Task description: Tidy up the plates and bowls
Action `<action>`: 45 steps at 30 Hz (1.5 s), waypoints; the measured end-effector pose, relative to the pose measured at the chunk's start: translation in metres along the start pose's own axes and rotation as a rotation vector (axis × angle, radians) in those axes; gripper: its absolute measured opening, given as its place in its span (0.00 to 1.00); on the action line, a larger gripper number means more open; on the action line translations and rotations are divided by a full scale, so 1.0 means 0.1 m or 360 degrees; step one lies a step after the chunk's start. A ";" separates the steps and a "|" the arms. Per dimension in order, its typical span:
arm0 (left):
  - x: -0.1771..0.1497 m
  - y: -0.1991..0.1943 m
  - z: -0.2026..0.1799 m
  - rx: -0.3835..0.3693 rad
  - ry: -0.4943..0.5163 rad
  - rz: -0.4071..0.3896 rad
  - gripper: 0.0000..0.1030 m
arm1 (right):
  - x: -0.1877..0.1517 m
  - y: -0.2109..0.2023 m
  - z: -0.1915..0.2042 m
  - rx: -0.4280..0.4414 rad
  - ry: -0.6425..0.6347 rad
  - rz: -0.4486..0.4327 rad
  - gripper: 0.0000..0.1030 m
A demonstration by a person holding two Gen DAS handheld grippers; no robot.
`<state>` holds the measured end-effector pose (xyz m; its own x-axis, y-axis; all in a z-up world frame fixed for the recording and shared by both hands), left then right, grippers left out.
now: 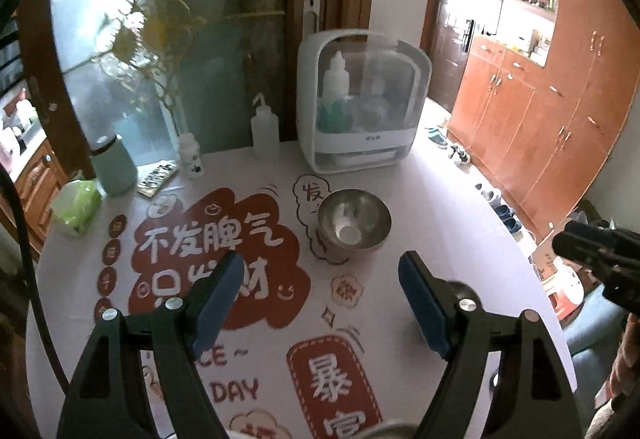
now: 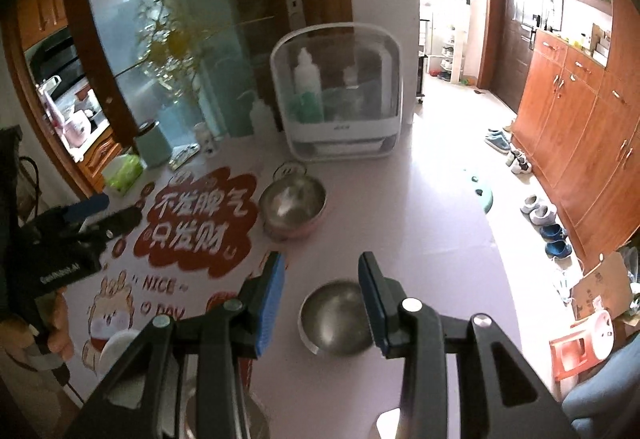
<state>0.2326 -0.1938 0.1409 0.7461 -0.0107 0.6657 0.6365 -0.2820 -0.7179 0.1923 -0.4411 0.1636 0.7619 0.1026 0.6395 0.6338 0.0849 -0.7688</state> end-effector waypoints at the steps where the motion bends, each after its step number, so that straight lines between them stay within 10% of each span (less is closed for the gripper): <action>1: 0.06 0.11 -0.02 0.0006 -0.0006 0.0016 0.76 | 0.07 0.06 -0.05 -0.0016 0.0006 0.0001 0.37; 23: 0.15 2.47 0.13 0.0216 -0.0246 0.0398 0.70 | 0.37 2.34 -0.15 0.0187 0.0215 0.0469 0.37; 33: -0.04 2.85 0.17 0.0158 -0.0320 0.0513 0.43 | 0.20 2.90 -0.07 0.0221 0.0303 0.0621 0.17; 38: -0.12 2.91 0.17 0.0069 -0.0347 0.0566 0.13 | 0.18 2.88 -0.04 0.0234 0.0317 0.0591 0.14; 45: -0.20 2.69 0.17 0.0035 -0.0313 0.0558 0.13 | 0.12 2.72 0.00 0.0245 0.0294 0.0600 0.13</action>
<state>0.3922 -0.2528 -0.0696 0.9406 0.0817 0.3294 0.3390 -0.2729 -0.9003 0.3738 -0.4164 -0.0373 0.9558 -0.0227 0.2930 0.2905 0.2237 -0.9303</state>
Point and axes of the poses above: each gripper's, at about its wrist camera, not at the fingertips, and y roughly the way its jaws point, z to its left, x to its top, the point moved 2 cm from there along y, roughly the way its jaws point, and after that the axes turned 11 degrees about -y, right-handed, at the moved point
